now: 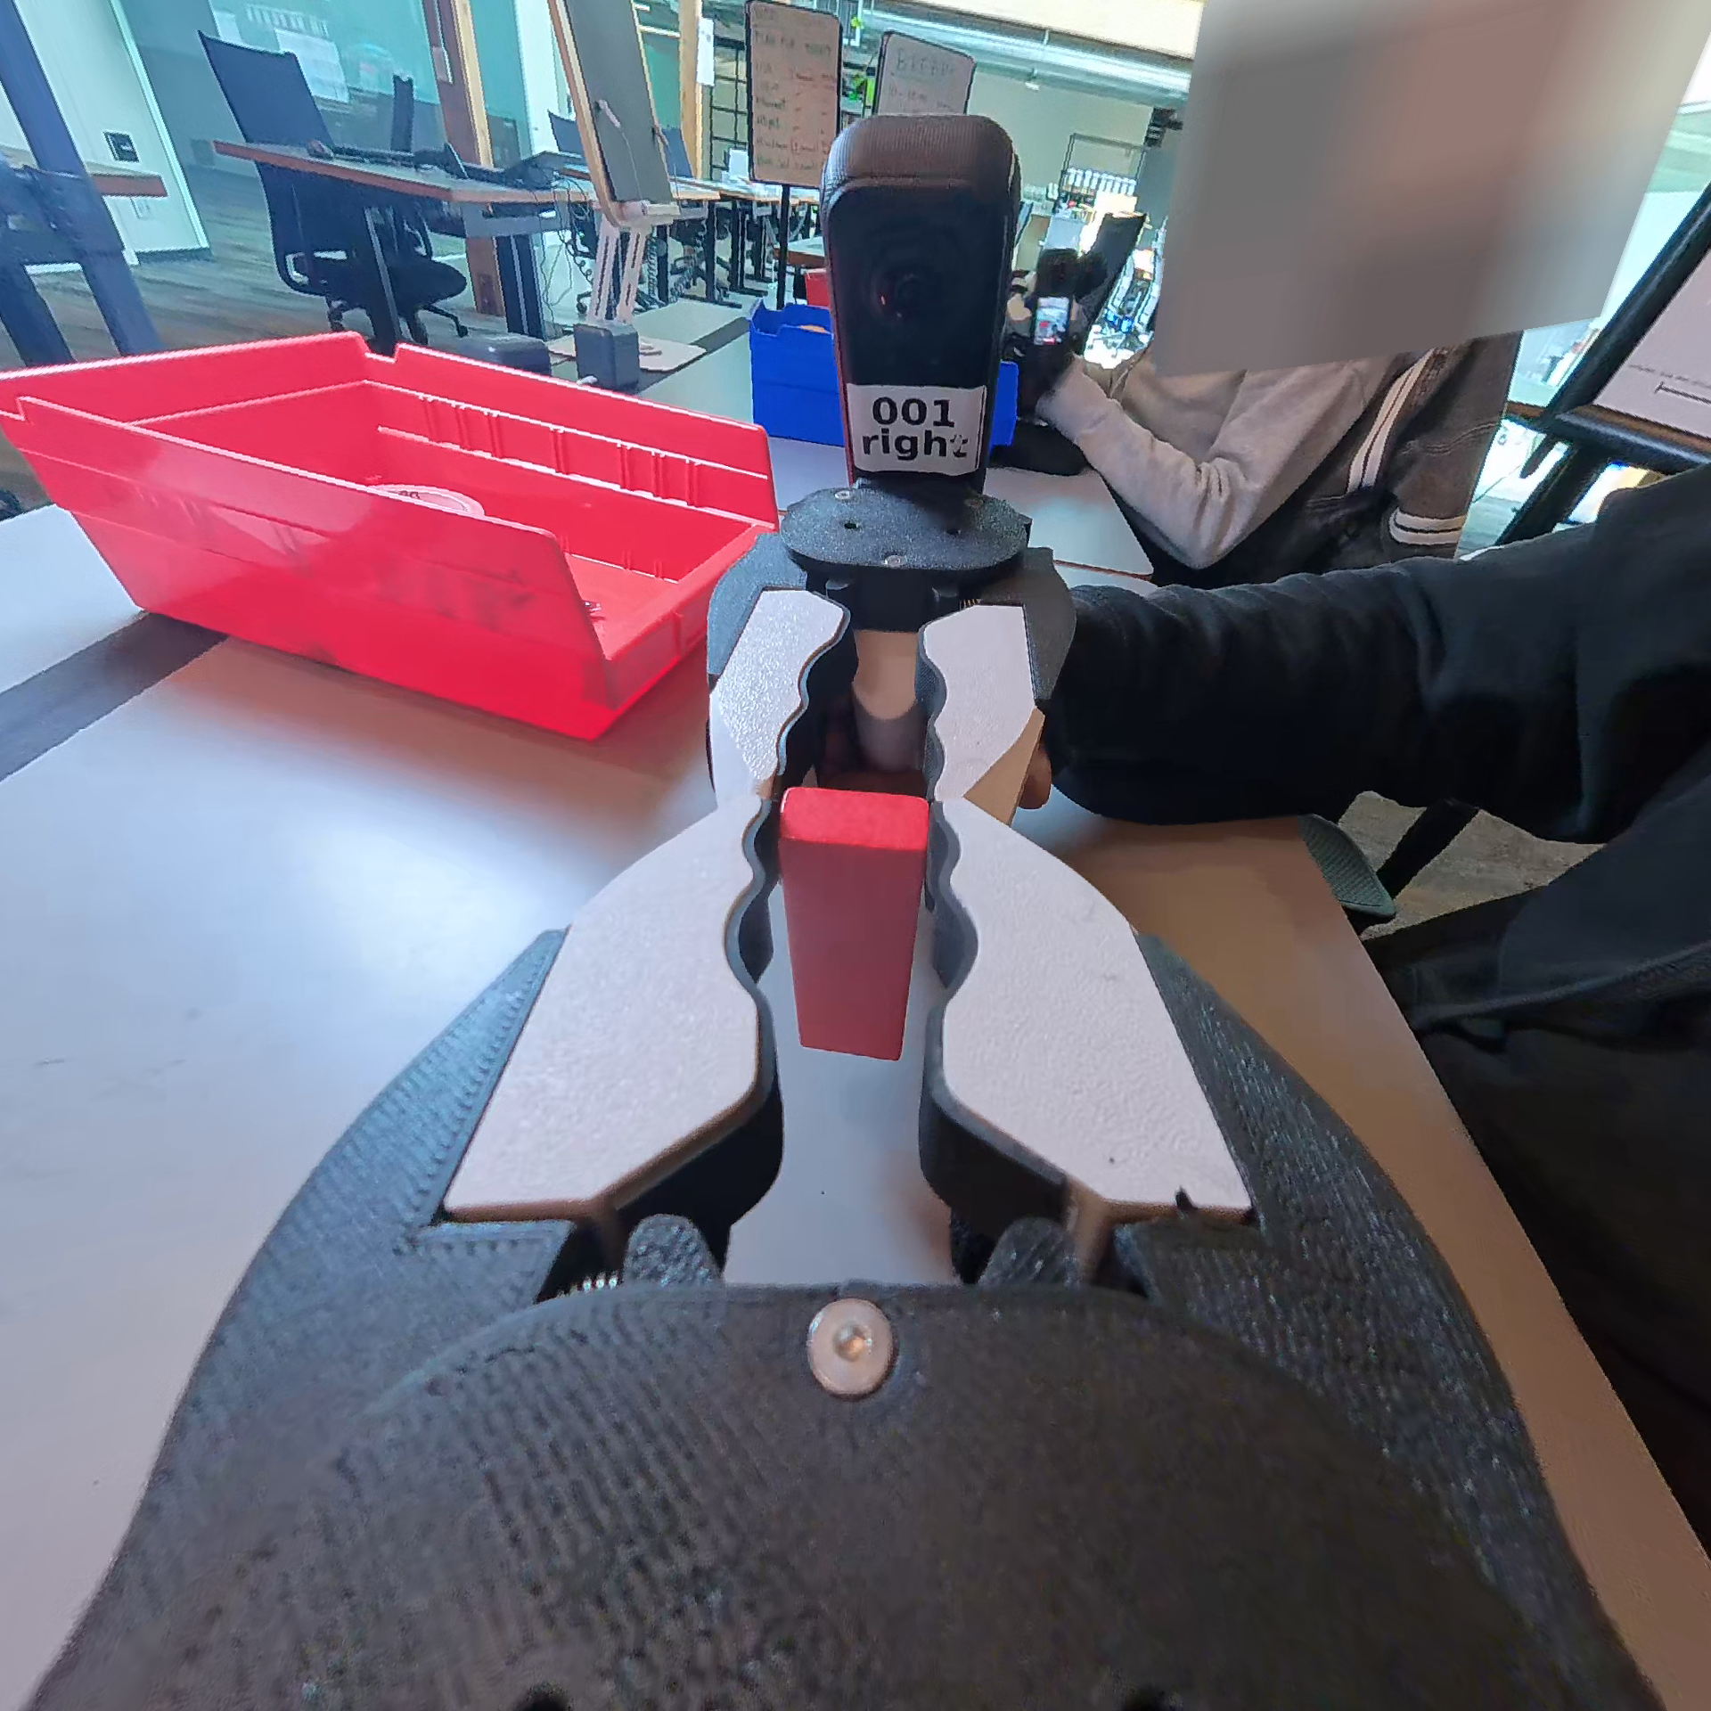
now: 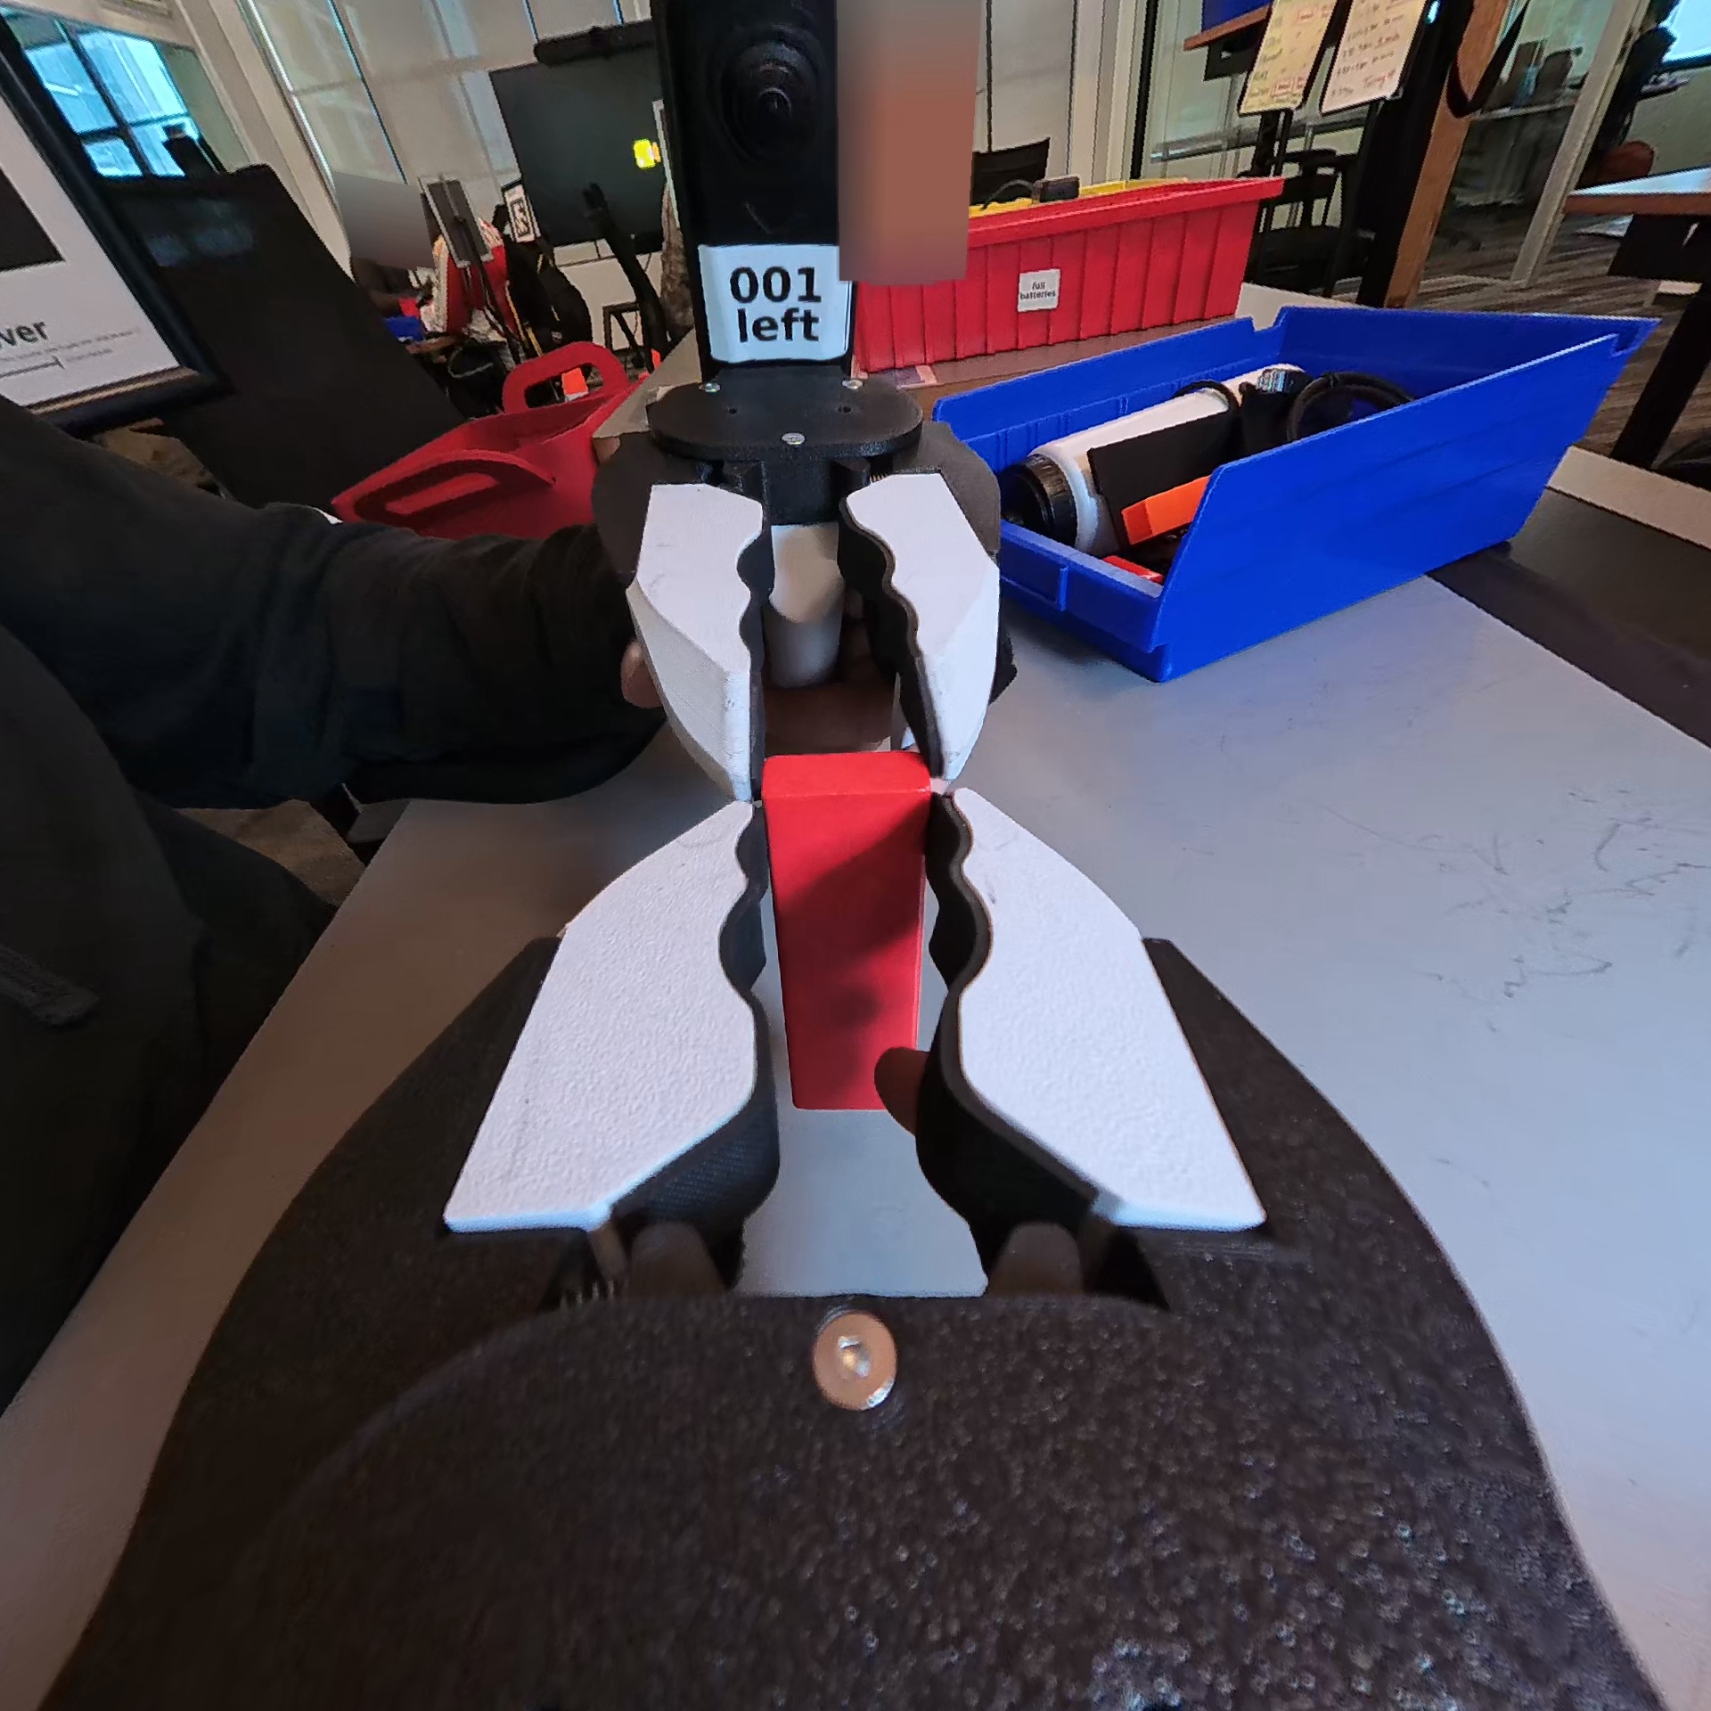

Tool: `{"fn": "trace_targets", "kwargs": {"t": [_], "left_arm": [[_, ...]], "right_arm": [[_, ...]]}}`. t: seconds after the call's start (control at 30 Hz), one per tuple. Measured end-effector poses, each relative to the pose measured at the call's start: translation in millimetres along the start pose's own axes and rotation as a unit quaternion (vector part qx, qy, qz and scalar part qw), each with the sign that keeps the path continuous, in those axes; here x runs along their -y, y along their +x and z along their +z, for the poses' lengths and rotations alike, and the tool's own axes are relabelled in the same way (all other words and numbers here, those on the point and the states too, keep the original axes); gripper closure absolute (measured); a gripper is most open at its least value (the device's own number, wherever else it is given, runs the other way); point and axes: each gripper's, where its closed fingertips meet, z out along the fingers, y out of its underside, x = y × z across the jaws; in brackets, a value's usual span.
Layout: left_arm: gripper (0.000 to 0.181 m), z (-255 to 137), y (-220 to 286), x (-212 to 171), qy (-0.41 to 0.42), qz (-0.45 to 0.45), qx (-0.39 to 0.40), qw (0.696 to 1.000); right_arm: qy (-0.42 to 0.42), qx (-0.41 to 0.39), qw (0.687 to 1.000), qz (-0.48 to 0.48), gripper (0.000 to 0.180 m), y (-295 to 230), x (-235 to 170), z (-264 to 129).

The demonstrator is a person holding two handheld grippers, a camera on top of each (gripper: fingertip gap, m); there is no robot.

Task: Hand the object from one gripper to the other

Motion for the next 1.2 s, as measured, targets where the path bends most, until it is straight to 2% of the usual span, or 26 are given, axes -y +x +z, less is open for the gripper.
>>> {"fn": "trace_targets", "kwargs": {"t": [0.17, 0.37, 0.63, 0.83, 1.13, 1.2], "left_arm": [[0.136, -9, -3, 11, 0.040, -0.019, -0.007, 0.999], [0.133, -9, -5, 6, 0.030, -0.025, -0.011, 0.999], [0.135, 5, 6, -4, 0.009, -0.023, -0.029, 0.999], [0.149, 8, 10, -5, 0.006, -0.013, -0.031, 0.999], [0.150, 5, 6, 3, 0.014, -0.017, -0.024, 0.999], [0.150, 1, 3, 5, 0.019, -0.016, -0.017, 1.000]], "right_arm": [[0.012, -0.001, 1.000, 0.002, 0.147, 1, 5, -4], [0.062, 0.003, 0.998, 0.013, 0.147, 4, 23, -18], [0.073, 0.014, 0.997, 0.011, 0.147, -2, 29, -16], [0.081, 0.023, 0.996, 0.009, 0.147, -9, 30, -10], [0.100, 0.000, 0.995, 0.001, 0.146, -4, 38, -14], [0.110, -0.013, 0.994, 0.004, 0.141, 2, 43, -22]]}}
